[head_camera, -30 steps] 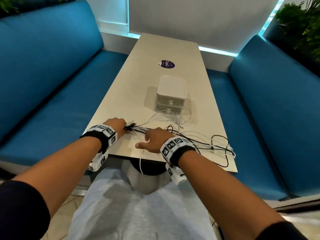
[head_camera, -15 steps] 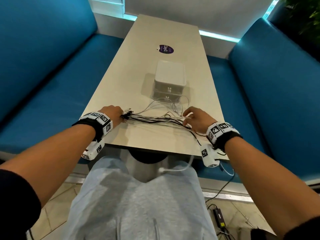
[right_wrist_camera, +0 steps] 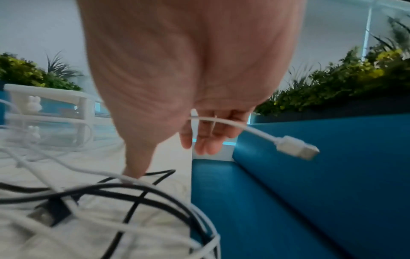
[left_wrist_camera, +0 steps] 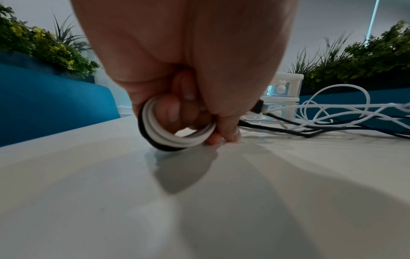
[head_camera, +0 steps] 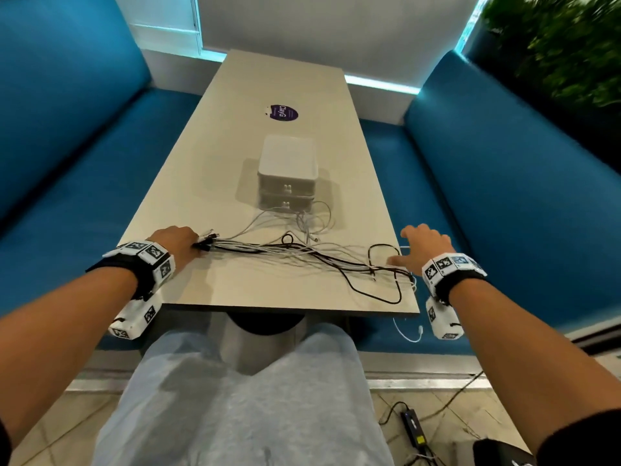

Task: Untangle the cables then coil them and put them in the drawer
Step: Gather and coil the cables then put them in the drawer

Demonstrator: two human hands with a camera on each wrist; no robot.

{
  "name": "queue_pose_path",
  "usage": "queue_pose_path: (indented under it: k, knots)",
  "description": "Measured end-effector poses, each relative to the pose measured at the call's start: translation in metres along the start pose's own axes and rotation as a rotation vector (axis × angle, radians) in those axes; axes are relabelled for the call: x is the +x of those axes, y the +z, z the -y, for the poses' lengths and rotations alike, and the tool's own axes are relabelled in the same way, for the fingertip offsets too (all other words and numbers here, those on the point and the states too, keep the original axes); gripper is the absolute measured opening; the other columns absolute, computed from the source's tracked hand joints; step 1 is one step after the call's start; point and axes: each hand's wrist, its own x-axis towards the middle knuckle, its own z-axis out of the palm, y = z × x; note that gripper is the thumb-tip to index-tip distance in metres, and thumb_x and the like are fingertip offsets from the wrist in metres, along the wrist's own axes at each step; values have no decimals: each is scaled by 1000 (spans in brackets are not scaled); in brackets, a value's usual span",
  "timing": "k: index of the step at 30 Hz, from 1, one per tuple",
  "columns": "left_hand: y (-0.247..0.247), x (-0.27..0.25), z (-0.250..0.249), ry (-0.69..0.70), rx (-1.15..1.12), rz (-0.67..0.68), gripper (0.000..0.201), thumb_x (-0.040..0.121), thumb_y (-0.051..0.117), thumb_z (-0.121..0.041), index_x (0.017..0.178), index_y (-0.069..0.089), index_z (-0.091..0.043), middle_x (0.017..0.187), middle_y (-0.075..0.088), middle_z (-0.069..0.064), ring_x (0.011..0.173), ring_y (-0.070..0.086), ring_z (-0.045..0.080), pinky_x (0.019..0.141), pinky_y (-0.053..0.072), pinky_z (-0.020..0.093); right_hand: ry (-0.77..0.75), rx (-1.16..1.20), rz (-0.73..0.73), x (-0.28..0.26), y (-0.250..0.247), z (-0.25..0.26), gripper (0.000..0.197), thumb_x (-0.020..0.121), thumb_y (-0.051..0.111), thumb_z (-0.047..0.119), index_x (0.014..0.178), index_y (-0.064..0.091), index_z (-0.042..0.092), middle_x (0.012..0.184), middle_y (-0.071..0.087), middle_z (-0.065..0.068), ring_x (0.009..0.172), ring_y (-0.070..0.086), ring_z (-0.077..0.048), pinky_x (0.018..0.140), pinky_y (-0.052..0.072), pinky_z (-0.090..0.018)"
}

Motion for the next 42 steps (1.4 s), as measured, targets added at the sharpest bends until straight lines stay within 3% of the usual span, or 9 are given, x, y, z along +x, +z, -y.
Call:
queue_pose_path:
  k: [6,13,18,26,29,34,37,40,42]
  knots:
    - [-1,-2,-1,-6,-12,10,38,94,57,-45,97,63,-8,83,63,7,75,59,25,65,41,28,-124,454,34,-3,7,43,77,83,61,46,150,28,27,142,45,0,132,40,-28,108,35,-48]
    - [2,-2,1,-5,-36,-3,38,93,58,-47,95,64,-9,80,64,6,73,61,25,63,42,28,-431,702,84,-2,-8,132,62,85,68,48,140,46,29,120,66,11,109,59,-10,98,43,-29]
    - [4,-1,2,1,-26,-6,35,94,57,-45,99,65,-10,81,63,5,74,60,25,63,41,28,-465,480,95,-2,-1,150,27,95,56,33,118,64,25,104,71,-2,98,64,-23,83,46,-28]
    - [2,3,3,33,4,-10,36,95,56,-46,99,63,-11,75,57,2,73,57,24,64,39,28,-22,-359,46,-2,-2,46,22,87,46,28,98,65,24,91,62,4,102,58,-22,90,31,-41]
    - [3,4,2,30,3,-16,36,94,56,-47,98,63,-12,71,54,-1,71,56,23,64,39,28,114,-353,108,-11,-1,26,22,86,47,34,100,61,27,106,65,3,111,55,-24,101,29,-43]
    - [3,3,3,33,17,-24,35,94,55,-48,96,62,-13,71,55,-1,70,56,22,63,40,27,226,-170,129,-18,-3,26,23,89,45,35,83,62,21,85,64,4,86,62,-21,111,23,-49]
    - [4,4,3,33,23,-25,35,94,55,-48,96,62,-13,76,57,1,71,56,22,64,40,27,245,-107,127,-17,-1,29,24,89,43,36,89,57,16,105,65,0,96,57,-25,111,21,-48]
    - [4,5,3,31,32,-21,37,94,55,-49,97,62,-12,78,58,1,72,56,22,65,40,28,257,-76,168,-11,12,27,67,85,28,56,131,56,15,155,31,-9,143,19,-35,115,11,-50]
    - [4,5,2,32,34,-17,38,95,55,-48,98,63,-11,79,58,2,72,56,22,65,39,28,227,-28,82,-7,14,31,78,87,19,65,129,61,15,156,31,-8,145,14,-33,112,13,-51]
